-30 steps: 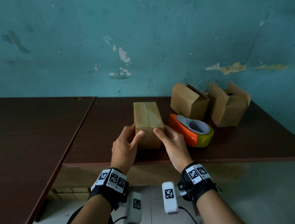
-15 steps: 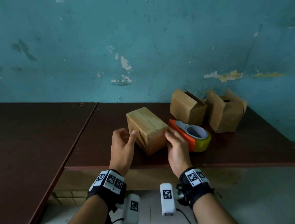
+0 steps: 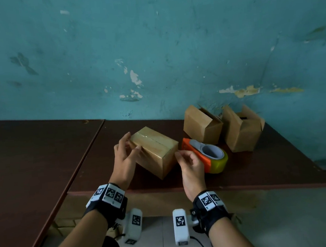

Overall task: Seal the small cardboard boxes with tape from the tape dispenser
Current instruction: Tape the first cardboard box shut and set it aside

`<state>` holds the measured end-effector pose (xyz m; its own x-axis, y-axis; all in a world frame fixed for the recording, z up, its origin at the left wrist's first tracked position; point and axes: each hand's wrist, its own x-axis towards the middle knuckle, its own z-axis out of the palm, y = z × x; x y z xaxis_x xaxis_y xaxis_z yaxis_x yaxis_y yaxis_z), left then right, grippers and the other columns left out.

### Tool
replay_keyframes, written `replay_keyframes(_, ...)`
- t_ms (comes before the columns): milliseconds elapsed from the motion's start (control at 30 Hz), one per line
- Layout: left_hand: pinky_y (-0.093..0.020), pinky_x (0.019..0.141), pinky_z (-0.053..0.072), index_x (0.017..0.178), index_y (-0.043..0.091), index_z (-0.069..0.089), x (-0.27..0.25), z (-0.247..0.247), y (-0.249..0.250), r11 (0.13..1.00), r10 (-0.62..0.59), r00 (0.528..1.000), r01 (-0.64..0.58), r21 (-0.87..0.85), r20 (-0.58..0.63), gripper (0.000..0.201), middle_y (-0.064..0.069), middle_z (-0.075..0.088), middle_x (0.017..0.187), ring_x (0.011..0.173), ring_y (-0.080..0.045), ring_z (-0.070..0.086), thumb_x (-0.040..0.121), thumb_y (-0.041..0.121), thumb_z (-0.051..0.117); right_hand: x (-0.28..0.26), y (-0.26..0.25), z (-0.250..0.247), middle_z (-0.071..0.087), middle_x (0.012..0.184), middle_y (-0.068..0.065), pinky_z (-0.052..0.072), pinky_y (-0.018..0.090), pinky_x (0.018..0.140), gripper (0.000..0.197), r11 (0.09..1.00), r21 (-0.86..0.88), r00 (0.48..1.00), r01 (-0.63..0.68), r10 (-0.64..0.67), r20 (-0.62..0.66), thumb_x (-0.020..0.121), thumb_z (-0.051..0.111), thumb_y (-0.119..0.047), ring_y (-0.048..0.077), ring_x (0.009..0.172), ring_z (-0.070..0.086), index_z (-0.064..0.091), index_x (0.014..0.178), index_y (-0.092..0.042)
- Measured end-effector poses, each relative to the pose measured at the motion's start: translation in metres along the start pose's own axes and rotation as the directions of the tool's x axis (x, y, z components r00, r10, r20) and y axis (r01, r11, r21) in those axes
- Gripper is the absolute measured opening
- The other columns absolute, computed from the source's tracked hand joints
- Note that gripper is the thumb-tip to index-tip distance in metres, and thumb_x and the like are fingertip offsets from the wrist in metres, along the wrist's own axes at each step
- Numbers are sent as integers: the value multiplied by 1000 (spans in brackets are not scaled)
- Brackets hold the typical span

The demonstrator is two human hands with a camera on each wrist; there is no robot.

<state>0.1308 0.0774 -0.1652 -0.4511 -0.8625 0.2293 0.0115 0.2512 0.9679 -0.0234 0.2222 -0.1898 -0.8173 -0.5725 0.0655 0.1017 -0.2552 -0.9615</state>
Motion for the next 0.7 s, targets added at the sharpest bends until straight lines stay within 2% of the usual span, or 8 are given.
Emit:
replay_keyframes(100,-25,100,41,149,35,48,-5,-6,0,996,31,999,-30,85,-19,51,-1,40,128,114,-2,48,101,29,65,-4,-5,1,79,117,-4,52,26,100,16,1000,18,999,-12,12,52,97,76,-18,9,117,71,77,113,-16)
replay_keyframes(167,-17,89,42,146,33,50,-9,-11,2,988,55,998,-49,144,-36,49,-1,41,128,111,0,49,100,33,67,-7,-8,1,78,122,-6,50,31,107,22,999,18,996,-34,32,89,97,75,-20,8,120,69,78,119,-21)
replay_keyframes(233,-15,86,44,142,30,52,-12,-16,5,976,93,994,-80,204,-53,49,0,43,128,109,0,52,97,39,70,-9,-9,2,76,127,-7,47,39,114,32,999,-17,991,-39,41,130,95,76,-27,9,125,67,76,126,-25)
replay_keyframes(300,-18,90,48,139,27,53,-15,-22,7,963,129,990,-113,244,-50,50,4,48,127,107,-2,55,95,39,73,-13,-11,4,71,137,-5,46,39,115,45,997,-79,985,-24,37,171,91,78,-32,12,132,62,70,136,-30)
replay_keyframes(367,-27,96,53,136,26,54,-17,-27,9,961,149,989,-139,241,-23,48,9,53,127,113,-4,57,93,36,75,-18,-17,6,61,148,-4,45,27,109,58,994,-109,978,12,11,207,93,79,-26,13,139,55,59,147,-35)
replay_keyframes(467,-33,103,54,135,30,55,-18,-34,15,969,158,986,-167,184,63,45,18,60,131,127,-7,58,95,26,75,-18,-25,7,52,154,-11,40,20,111,67,983,-150,955,103,-56,291,96,76,-19,1,139,48,49,154,-40)
replay_keyframes(600,-33,103,56,146,29,54,-18,-44,22,966,122,984,-148,211,129,48,9,64,137,125,-3,61,99,27,69,-14,-36,15,55,154,-12,35,32,122,56,939,-315,943,136,-25,332,102,69,-27,7,143,45,51,154,-41)
replay_keyframes(700,-18,93,56,149,27,52,-17,-52,27,973,107,986,-131,189,131,50,10,64,136,119,3,63,101,29,66,-8,-40,21,62,149,-8,42,43,121,52,918,-370,938,145,-9,346,98,71,-33,14,143,52,56,147,-44)
